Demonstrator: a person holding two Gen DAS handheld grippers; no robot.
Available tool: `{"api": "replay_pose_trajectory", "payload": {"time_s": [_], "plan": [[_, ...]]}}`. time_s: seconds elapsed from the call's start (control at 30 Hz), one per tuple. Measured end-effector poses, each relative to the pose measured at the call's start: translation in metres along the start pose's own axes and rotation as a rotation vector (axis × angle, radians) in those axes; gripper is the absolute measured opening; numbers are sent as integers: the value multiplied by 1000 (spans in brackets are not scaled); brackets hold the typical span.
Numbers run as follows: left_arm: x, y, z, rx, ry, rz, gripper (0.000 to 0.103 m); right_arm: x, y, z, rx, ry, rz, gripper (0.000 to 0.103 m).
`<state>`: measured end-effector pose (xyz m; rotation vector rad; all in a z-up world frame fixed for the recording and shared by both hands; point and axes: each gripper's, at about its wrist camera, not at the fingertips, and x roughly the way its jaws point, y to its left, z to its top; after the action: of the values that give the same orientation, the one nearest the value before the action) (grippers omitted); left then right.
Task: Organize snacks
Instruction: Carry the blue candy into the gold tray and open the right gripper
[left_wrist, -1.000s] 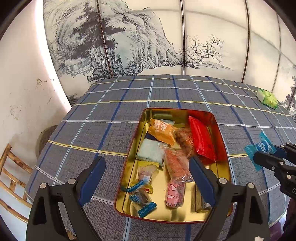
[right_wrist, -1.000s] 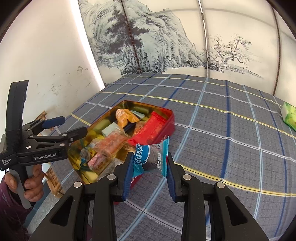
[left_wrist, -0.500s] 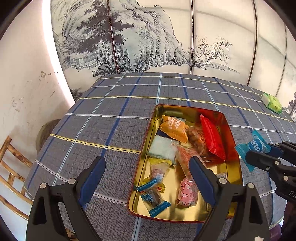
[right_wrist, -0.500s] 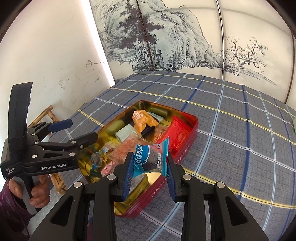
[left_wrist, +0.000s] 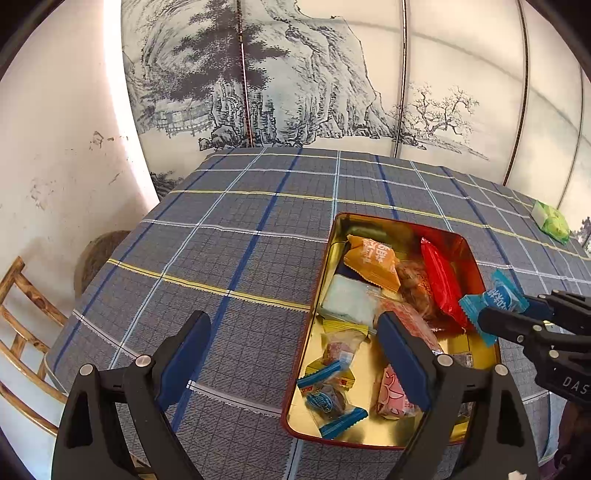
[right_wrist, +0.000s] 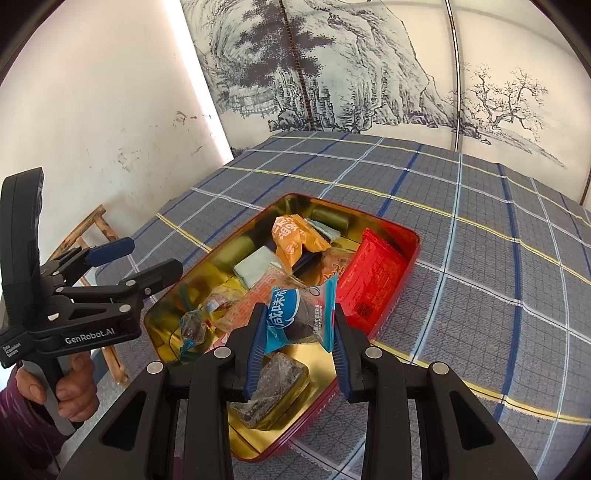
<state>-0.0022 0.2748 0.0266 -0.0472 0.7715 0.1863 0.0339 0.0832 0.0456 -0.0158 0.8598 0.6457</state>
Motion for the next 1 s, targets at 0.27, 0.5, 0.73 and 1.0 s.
{"api": "replay_pose_trajectory", "payload": {"time_s": [0.27, 0.5, 0.73, 1.0], "plan": [[-3, 7, -1, 1, -32, 7, 89, 15, 2, 4, 2, 18, 4, 34], [-2, -1, -4, 47, -47, 35, 90, 32, 5, 11, -16, 32, -5, 34], [-1, -1, -4, 43, -53, 37, 93, 49, 0, 20, -20, 42, -16, 34], [2, 3, -4, 34, -64, 49, 96, 60, -5, 38, -4, 14, -22, 36]]}}
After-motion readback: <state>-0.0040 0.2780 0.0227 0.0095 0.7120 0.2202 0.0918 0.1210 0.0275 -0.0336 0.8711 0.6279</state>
